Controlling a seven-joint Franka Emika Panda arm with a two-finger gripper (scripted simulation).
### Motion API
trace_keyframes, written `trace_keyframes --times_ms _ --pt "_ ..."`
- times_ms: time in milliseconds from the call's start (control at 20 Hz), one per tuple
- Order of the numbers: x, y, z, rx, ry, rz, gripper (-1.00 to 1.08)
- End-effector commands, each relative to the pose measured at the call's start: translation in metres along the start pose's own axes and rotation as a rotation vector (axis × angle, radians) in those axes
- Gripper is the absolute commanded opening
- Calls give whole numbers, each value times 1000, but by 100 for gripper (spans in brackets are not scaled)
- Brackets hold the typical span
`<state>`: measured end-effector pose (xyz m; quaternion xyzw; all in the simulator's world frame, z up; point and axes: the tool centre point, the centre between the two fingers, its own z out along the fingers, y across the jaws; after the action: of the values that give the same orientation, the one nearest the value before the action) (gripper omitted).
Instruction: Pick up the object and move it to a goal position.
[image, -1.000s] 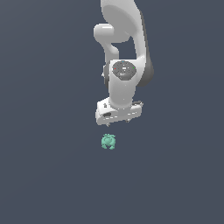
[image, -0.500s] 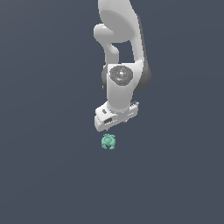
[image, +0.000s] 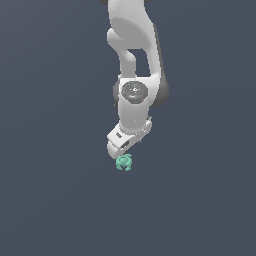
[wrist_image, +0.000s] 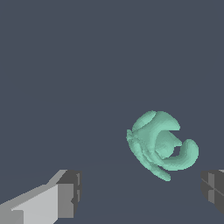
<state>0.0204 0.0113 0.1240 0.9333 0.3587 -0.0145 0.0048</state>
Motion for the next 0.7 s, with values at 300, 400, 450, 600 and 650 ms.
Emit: trace_keyframes --times_ms 300,400,450,600,650 --pt "1 12 10 -2 7 -222 100" --pt "1 15 12 -3 9 -274 100" --pt "2 16 13 -3 10 -300 100" --pt "2 21 16 -4 13 -377 100" --pt "2 22 17 -5 14 -403 100"
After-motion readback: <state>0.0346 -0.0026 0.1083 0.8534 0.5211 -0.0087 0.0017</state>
